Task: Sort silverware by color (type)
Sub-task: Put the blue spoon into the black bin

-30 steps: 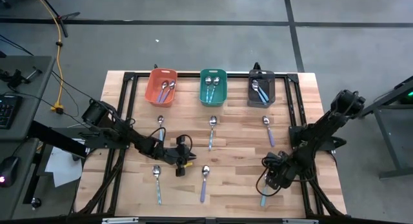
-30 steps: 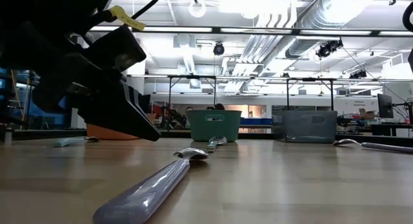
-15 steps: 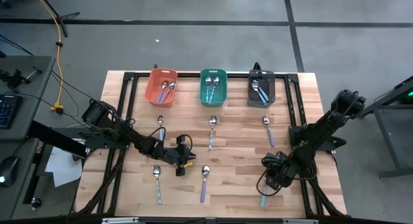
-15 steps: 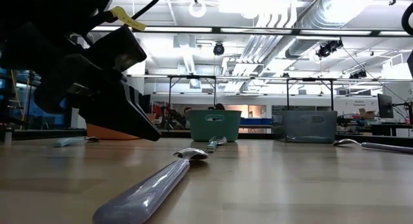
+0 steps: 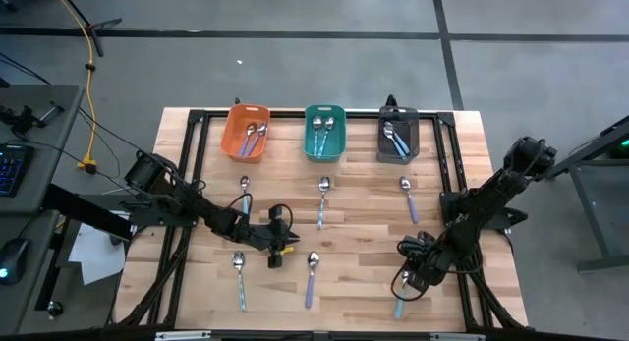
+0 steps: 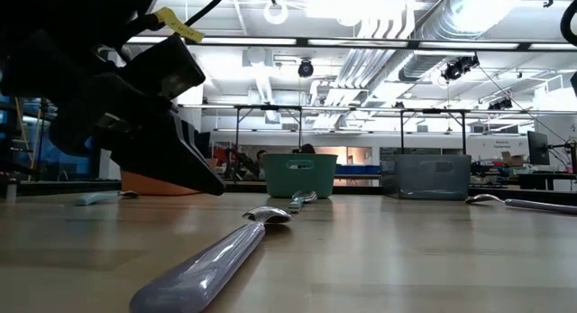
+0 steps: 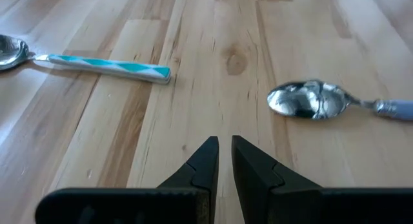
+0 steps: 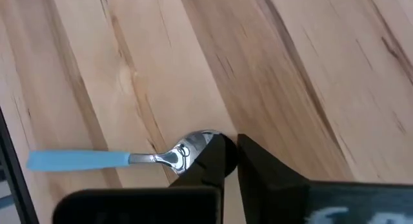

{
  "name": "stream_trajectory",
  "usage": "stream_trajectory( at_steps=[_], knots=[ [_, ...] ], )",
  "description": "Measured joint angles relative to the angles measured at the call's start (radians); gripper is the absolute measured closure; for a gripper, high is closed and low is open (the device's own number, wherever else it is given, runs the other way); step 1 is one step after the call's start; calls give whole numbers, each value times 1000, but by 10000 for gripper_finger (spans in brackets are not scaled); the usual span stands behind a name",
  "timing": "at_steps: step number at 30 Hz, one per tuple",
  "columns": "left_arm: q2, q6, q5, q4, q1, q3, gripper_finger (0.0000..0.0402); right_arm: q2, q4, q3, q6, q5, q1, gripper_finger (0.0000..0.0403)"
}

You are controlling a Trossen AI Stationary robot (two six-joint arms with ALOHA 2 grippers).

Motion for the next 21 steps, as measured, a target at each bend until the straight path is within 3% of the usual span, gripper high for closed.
stream_trajectory(
  at_steps=[7, 11, 16, 21],
  knots=[
    [0, 2, -10, 32, 0, 0, 365, 2, -66, 50, -139, 43, -65, 400],
    [0, 2, -12, 34, 0, 0, 365, 2, -214, 132, -226, 78, -133, 401],
    [0, 3, -13, 35, 0, 0, 365, 2, -478, 280, -338, 191, -232, 402],
    [0, 3, -17, 35, 0, 0, 365, 2, -713, 441, -433, 369, -345, 403]
  ],
)
